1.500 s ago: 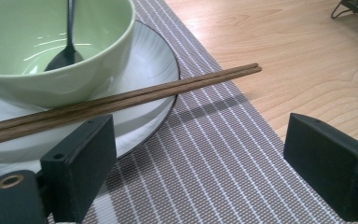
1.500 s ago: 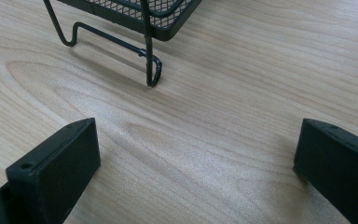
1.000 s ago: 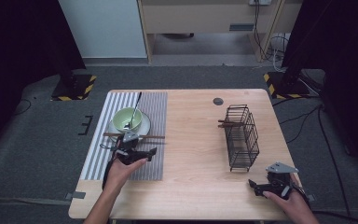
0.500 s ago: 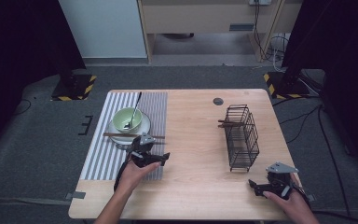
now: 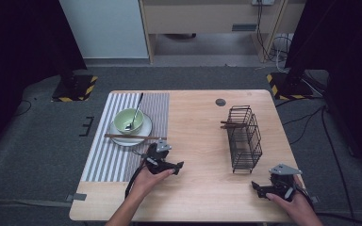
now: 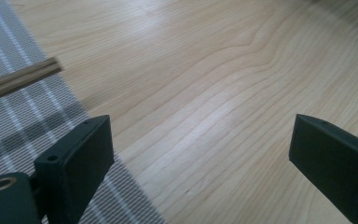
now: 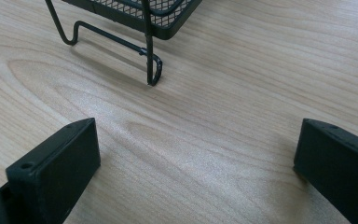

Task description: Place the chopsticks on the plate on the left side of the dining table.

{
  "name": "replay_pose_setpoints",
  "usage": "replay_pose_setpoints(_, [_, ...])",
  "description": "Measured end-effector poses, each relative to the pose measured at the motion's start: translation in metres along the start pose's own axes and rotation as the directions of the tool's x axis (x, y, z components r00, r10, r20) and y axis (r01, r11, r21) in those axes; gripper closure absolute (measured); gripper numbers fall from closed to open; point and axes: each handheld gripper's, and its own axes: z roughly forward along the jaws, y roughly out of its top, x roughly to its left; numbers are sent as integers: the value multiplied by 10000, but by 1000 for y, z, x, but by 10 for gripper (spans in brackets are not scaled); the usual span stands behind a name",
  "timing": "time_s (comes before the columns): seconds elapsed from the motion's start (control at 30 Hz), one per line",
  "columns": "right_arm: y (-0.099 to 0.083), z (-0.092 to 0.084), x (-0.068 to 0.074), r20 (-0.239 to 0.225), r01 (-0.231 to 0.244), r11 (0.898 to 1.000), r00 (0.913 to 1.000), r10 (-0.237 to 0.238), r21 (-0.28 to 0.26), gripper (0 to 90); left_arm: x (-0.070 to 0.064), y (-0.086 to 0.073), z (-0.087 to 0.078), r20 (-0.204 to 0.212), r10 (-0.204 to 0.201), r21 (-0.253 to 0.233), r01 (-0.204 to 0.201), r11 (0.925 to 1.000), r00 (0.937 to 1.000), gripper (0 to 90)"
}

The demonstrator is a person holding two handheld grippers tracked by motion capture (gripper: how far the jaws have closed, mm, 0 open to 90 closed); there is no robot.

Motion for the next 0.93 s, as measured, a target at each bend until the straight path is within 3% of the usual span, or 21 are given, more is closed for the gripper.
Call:
replay_pose_setpoints(0.43, [0,0,0,5,16,10000,10000,-16,0,4,-25,6,38,207,497,449,-506,9977,9985,63])
replay_pose_setpoints(0.7, [0,0,0,6,16,10000,10000,-16,-2,4,-27,4,44,-54,938,280,-936,9952,9956,68])
replay_pose_setpoints(0.93, [0,0,0,8,10,10000,10000,-10,0,3,-27,4,45,-87,947,388,-943,9948,9955,39])
